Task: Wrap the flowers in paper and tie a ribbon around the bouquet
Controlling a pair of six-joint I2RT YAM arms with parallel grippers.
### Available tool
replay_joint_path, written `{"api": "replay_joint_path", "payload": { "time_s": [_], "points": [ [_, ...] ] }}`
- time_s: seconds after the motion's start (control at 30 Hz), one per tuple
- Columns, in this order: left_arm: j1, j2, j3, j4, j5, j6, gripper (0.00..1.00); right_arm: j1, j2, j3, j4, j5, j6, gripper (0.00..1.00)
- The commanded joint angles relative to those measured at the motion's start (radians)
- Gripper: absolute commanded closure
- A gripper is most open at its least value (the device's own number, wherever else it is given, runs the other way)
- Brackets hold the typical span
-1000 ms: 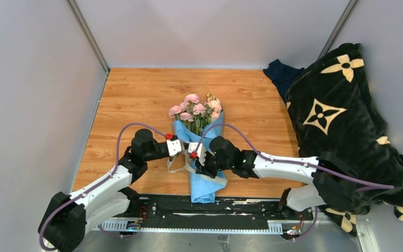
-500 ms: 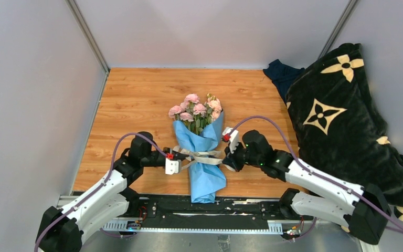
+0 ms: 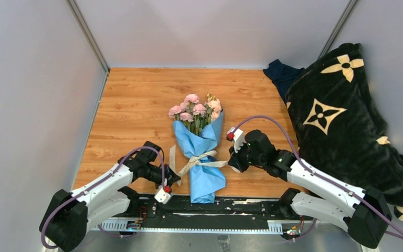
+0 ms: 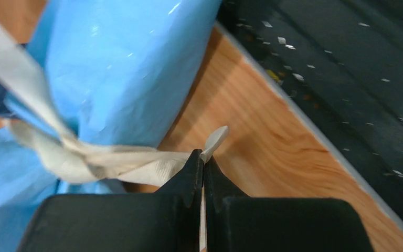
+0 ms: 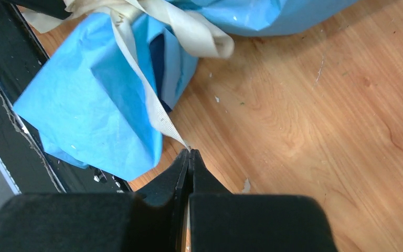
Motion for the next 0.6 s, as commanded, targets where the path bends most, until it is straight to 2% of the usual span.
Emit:
{"api": "replay_joint_path", "payload": {
  "time_s": [0.0,0.03,0.13,0.23,0.43,0.57],
  "points": [
    [0.005,0.032,-0.055,-0.137,-0.085,0.417,1.0,-0.014,0.021,0.044,-0.033,-0.018,-0.013,1.0],
    [0.005,0.027,-0.062,-0.137,-0.075,0.429,0.95,-0.015,0.026,0.048,-0.031,-0.027,-0.015,1.0],
    [0.005,-0.002,-0.033,-0.14,-0.047,0.359,0.57,-0.015,0.046,0.064,-0.027,-0.086,-0.015,1.0],
    [0.005,-0.026,0.009,-0.183,-0.093,0.293,0.39,-0.014,0.052,0.064,-0.015,-0.133,-0.016,1.0],
    [0.005,-0.111,0.158,-0.336,-0.16,0.144,0.25,-0.011,0.057,0.055,0.029,-0.189,-0.011,1.0],
    [0.005,-0.06,0.277,-0.342,-0.014,-0.037,0.16,-0.005,0.069,0.051,0.052,-0.198,-0.003,1.0]
  ]
}}
